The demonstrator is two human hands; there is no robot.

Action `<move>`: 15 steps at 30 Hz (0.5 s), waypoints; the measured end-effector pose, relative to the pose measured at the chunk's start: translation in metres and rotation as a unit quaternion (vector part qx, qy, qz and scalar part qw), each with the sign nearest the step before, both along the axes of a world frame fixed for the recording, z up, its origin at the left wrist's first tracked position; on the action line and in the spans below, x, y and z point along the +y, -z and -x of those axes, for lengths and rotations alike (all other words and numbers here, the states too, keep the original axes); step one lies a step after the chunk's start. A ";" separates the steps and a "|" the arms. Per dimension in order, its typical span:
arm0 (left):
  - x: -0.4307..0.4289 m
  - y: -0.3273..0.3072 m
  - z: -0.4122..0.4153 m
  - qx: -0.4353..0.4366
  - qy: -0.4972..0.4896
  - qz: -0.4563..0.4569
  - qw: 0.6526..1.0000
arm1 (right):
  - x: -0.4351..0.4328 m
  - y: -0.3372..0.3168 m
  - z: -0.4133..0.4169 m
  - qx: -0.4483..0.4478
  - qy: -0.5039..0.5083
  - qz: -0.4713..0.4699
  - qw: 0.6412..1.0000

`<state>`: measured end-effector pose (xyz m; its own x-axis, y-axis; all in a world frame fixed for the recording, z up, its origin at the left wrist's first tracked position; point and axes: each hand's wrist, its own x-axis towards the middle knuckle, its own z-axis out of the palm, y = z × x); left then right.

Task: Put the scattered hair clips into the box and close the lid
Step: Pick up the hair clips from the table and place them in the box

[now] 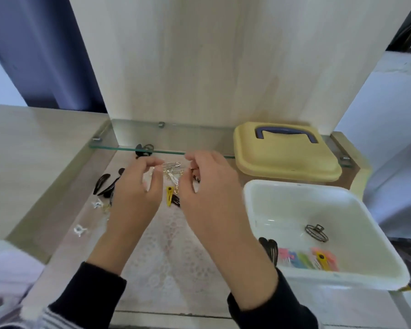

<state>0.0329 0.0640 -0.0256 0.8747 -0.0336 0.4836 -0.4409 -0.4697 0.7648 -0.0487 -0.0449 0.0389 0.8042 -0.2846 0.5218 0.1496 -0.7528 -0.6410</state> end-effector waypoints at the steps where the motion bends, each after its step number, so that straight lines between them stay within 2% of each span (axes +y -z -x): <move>1: 0.003 0.011 -0.001 0.021 -0.010 0.003 1.000 | 0.007 0.011 -0.007 -0.010 0.014 0.008 1.000; 4: 0.006 0.041 -0.003 0.059 -0.015 -0.020 0.998 | 0.018 0.050 -0.028 0.000 0.046 0.016 0.999; 9: 0.001 0.061 -0.006 0.024 -0.012 -0.088 0.996 | 0.017 0.111 -0.052 0.076 0.090 0.086 0.989; 15: 0.000 0.081 -0.007 0.012 0.005 -0.144 0.989 | 0.012 0.142 -0.050 0.086 0.098 0.150 0.980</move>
<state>0.0400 0.0638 -0.1063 0.8844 -0.1754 0.4326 -0.4302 -0.6656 0.6098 0.0015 -0.0328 -0.1029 0.8334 -0.2966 0.4663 -0.1072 -0.9145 -0.3901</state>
